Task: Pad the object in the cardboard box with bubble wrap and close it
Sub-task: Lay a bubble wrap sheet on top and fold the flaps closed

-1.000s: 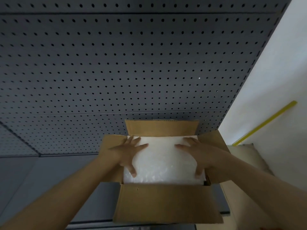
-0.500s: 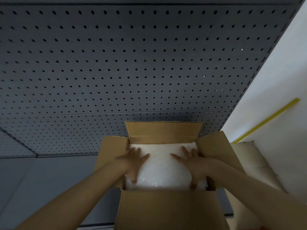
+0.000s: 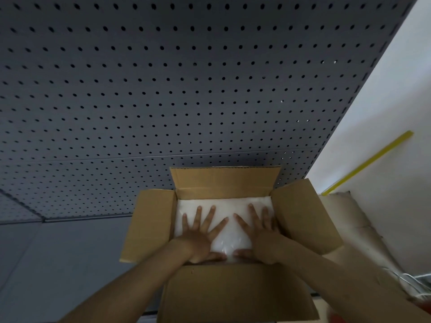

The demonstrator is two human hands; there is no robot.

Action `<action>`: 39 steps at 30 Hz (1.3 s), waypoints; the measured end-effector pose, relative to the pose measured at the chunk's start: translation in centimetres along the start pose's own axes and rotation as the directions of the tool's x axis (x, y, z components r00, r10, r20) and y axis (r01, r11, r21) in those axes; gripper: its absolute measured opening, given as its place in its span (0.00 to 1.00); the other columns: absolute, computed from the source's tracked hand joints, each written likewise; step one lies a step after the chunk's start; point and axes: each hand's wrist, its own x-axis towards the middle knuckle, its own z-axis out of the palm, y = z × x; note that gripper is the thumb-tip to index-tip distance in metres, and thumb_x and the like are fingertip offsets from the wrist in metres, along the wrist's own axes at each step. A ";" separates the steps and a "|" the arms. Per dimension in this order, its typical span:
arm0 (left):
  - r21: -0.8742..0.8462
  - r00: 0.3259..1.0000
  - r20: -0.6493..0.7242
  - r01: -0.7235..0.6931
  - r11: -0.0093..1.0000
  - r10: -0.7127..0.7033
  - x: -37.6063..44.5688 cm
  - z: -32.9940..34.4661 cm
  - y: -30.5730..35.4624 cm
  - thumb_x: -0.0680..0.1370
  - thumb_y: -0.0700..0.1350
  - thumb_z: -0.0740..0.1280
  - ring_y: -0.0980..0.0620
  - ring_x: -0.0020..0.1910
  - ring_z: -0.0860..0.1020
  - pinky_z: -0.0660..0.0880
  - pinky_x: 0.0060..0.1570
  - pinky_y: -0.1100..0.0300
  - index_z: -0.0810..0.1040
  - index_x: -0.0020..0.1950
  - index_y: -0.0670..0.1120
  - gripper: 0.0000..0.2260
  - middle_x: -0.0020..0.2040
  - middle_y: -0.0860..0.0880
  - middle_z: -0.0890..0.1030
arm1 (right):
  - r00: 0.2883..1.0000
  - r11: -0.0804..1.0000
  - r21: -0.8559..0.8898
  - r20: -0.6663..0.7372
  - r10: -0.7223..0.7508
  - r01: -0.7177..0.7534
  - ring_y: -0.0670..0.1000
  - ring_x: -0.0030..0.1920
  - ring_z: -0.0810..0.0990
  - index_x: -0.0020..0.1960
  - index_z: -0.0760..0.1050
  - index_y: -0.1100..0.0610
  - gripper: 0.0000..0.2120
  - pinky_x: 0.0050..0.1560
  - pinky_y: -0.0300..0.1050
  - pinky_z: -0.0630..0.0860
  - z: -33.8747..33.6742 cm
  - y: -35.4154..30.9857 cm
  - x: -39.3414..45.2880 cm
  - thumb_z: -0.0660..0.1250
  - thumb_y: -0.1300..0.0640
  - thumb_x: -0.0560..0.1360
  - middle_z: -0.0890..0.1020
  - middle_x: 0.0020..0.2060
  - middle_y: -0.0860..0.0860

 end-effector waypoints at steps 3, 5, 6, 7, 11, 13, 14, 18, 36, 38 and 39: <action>0.012 1.000 -0.018 0.015 1.000 -0.014 0.4 0.5 -0.1 0.74 0.70 0.55 0.40 0.68 0.21 0.30 0.67 0.32 0.22 0.66 0.63 0.41 0.67 0.51 0.18 | 1.000 1.000 0.004 -0.001 0.014 -0.014 0.66 0.69 0.22 0.71 0.23 0.41 0.47 0.70 0.69 0.34 0.0 -0.1 0.1 0.54 0.28 0.71 0.20 0.69 0.53; 0.017 0.999 -0.026 0.022 1.000 -0.021 0.6 0.7 -0.1 0.73 0.71 0.55 0.40 0.68 0.21 0.30 0.67 0.32 0.22 0.65 0.63 0.41 0.67 0.51 0.18 | 1.000 1.000 -0.004 0.003 0.023 -0.023 0.66 0.69 0.22 0.71 0.24 0.41 0.47 0.71 0.69 0.35 0.0 -0.2 0.3 0.54 0.27 0.71 0.20 0.69 0.53; 0.017 0.999 -0.029 0.023 1.000 -0.023 0.6 0.8 -0.1 0.73 0.71 0.55 0.40 0.69 0.22 0.30 0.67 0.32 0.21 0.65 0.63 0.41 0.67 0.51 0.18 | 1.000 1.000 0.000 0.006 0.025 -0.025 0.66 0.69 0.22 0.71 0.24 0.41 0.47 0.71 0.69 0.35 0.0 -0.2 0.3 0.54 0.27 0.71 0.20 0.69 0.53; 0.017 0.999 -0.029 0.023 1.000 -0.023 0.7 0.7 -0.1 0.73 0.71 0.55 0.40 0.69 0.22 0.30 0.67 0.32 0.22 0.65 0.63 0.41 0.67 0.51 0.18 | 1.000 1.000 0.005 0.010 0.028 -0.028 0.66 0.69 0.22 0.71 0.24 0.41 0.47 0.71 0.69 0.35 0.0 -0.2 0.4 0.54 0.27 0.71 0.20 0.69 0.53; -0.001 1.000 -0.019 0.012 1.000 -0.012 0.4 0.3 -0.1 0.74 0.70 0.55 0.40 0.69 0.23 0.31 0.68 0.32 0.25 0.70 0.61 0.41 0.67 0.51 0.19 | 0.999 0.999 0.012 0.014 0.033 -0.033 0.66 0.70 0.23 0.72 0.25 0.41 0.47 0.71 0.69 0.35 0.0 -0.3 0.4 0.55 0.28 0.71 0.21 0.70 0.53; -0.013 1.000 -0.008 0.015 1.000 -0.015 0.1 0.0 0.0 0.74 0.69 0.55 0.40 0.70 0.23 0.32 0.68 0.33 0.27 0.72 0.61 0.41 0.68 0.51 0.20 | 0.999 0.999 0.015 0.021 0.037 -0.038 0.66 0.70 0.24 0.72 0.25 0.41 0.47 0.72 0.68 0.36 -0.2 -0.3 0.2 0.55 0.28 0.71 0.22 0.70 0.53; -0.018 1.000 0.000 0.018 1.000 -0.018 -0.1 -0.1 0.1 0.75 0.69 0.55 0.40 0.70 0.24 0.32 0.69 0.33 0.27 0.72 0.61 0.41 0.69 0.51 0.21 | 0.999 0.999 0.017 0.026 0.040 -0.040 0.66 0.71 0.25 0.73 0.26 0.41 0.46 0.72 0.68 0.37 -0.3 -0.4 0.0 0.55 0.28 0.71 0.22 0.71 0.53; -0.025 1.000 0.014 0.006 1.000 -0.005 -1.0 -0.9 0.4 0.77 0.67 0.55 0.39 0.74 0.30 0.37 0.72 0.37 0.30 0.74 0.60 0.39 0.75 0.49 0.27 | 0.999 0.997 0.059 0.029 0.042 -0.044 0.65 0.73 0.29 0.74 0.29 0.42 0.43 0.73 0.66 0.40 -0.7 -0.5 -0.9 0.53 0.31 0.74 0.26 0.73 0.52; -0.007 0.999 0.018 0.043 0.999 -0.042 -2.3 -4.2 1.0 0.79 0.60 0.58 0.40 0.78 0.44 0.51 0.75 0.45 0.40 0.78 0.56 0.35 0.79 0.46 0.39 | 0.356 0.628 0.736 -0.533 0.768 -0.254 0.59 0.40 0.79 0.51 0.72 0.58 0.12 0.37 0.49 0.69 -7.2 1.9 -8.1 0.63 0.49 0.74 0.79 0.39 0.56; -0.012 1.000 -0.004 0.025 1.000 -0.025 -2.5 -4.3 1.0 0.80 0.59 0.58 0.41 0.78 0.46 0.52 0.75 0.46 0.42 0.78 0.56 0.33 0.79 0.47 0.40 | 0.610 0.689 0.721 -0.515 0.603 -0.072 0.58 0.43 0.78 0.53 0.68 0.57 0.15 0.42 0.47 0.72 -7.0 2.5 -8.2 0.56 0.45 0.79 0.78 0.43 0.56; -0.018 1.000 -0.027 0.014 1.000 -0.015 -2.6 -4.4 1.0 0.80 0.59 0.58 0.41 0.78 0.48 0.54 0.75 0.46 0.43 0.78 0.56 0.32 0.79 0.47 0.41 | 0.698 0.753 0.657 -0.519 0.493 -0.043 0.57 0.42 0.77 0.51 0.69 0.57 0.14 0.41 0.46 0.72 -7.3 2.3 -8.3 0.54 0.47 0.80 0.77 0.41 0.55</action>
